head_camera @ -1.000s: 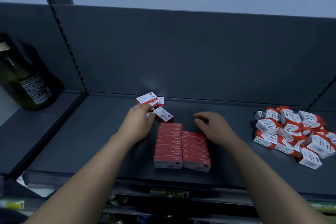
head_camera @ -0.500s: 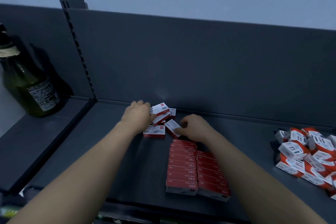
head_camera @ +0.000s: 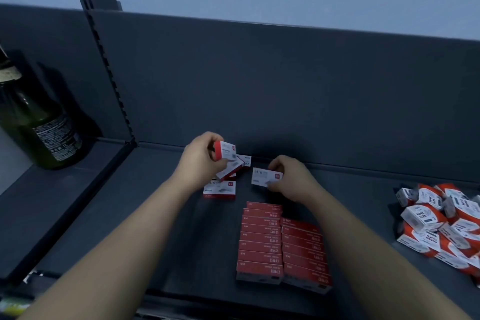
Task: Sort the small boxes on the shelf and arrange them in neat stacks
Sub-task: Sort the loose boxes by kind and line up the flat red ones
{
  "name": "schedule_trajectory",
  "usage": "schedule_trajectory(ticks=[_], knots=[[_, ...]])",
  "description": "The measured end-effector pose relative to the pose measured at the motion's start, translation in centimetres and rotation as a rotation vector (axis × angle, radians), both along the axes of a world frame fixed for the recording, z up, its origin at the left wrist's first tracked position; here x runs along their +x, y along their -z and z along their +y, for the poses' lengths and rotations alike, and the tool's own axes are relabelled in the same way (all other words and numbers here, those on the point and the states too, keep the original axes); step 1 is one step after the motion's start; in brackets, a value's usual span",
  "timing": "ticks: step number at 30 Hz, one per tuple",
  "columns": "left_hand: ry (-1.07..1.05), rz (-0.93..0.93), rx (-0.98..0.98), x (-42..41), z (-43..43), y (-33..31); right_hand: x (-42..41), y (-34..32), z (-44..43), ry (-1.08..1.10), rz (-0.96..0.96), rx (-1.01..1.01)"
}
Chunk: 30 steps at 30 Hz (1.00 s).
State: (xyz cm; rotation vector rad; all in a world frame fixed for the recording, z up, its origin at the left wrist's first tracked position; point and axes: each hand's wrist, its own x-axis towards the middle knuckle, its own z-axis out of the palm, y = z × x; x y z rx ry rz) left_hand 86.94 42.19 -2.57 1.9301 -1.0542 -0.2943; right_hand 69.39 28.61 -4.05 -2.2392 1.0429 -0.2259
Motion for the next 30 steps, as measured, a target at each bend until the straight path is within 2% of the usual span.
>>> schedule_trajectory(ticks=[4,11,17,22,25,30], knots=[[0.046,0.061,-0.037,-2.3,-0.1,-0.8,-2.9,-0.6,-0.3,0.036,-0.108,0.064],[0.233,0.038,-0.008,-5.7,-1.5,-1.0,-7.2,-0.7,-0.3,0.089,-0.17,0.084],[0.286,-0.163,0.091,-8.1,-3.1,-1.1,-10.9,-0.5,-0.3,0.129,-0.173,0.034],[0.355,-0.33,0.305,-10.3,-5.1,-1.1,-13.4,0.1,-0.3,0.153,-0.159,0.044],[0.421,-0.363,0.395,-11.2,-6.2,-1.0,-14.4,0.4,-0.5,0.179,-0.171,0.049],[0.512,-0.41,0.409,-12.2,-7.4,-0.9,-15.7,0.9,-1.0,0.197,-0.201,0.085]])
